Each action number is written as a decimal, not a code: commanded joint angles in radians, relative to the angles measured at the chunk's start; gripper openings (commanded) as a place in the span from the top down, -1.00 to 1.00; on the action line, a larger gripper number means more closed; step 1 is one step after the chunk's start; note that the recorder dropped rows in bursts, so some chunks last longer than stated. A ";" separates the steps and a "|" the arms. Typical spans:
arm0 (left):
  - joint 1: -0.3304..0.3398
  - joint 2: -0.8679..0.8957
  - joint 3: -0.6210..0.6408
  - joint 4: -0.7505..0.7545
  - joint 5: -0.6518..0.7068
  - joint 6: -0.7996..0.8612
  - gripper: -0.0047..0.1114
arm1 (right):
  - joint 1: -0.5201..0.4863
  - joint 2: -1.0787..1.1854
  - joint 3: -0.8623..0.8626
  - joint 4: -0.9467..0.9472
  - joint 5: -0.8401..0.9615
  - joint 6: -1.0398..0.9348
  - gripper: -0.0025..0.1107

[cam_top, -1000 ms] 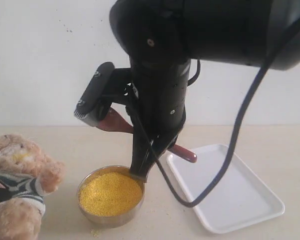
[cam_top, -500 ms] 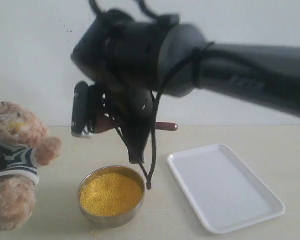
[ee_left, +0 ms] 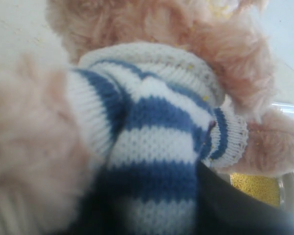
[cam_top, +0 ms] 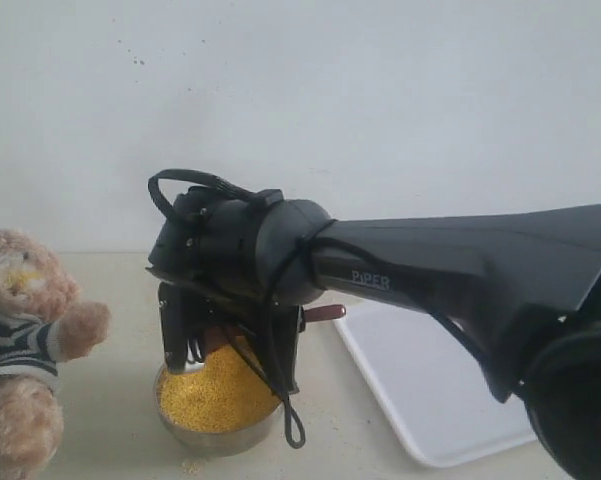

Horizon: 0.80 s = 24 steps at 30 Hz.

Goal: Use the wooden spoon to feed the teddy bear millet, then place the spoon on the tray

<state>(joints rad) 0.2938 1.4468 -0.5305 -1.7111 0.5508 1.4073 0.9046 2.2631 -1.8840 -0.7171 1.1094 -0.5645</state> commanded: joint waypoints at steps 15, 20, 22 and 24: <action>0.002 -0.007 0.008 -0.014 0.016 0.008 0.85 | -0.013 0.029 0.059 -0.055 -0.015 -0.015 0.96; 0.002 -0.007 0.029 -0.022 0.023 0.038 0.85 | -0.001 0.051 0.059 -0.055 -0.010 -0.011 0.96; 0.002 -0.007 0.032 -0.027 0.021 0.038 0.85 | 0.003 0.051 0.059 -0.055 -0.005 -0.011 0.96; 0.002 -0.007 0.032 -0.027 0.026 0.038 0.85 | 0.012 0.051 0.059 -0.053 -0.001 -0.011 0.96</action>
<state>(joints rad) 0.2938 1.4455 -0.5000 -1.7187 0.5529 1.4341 0.9075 2.3170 -1.8258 -0.7711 1.0994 -0.5733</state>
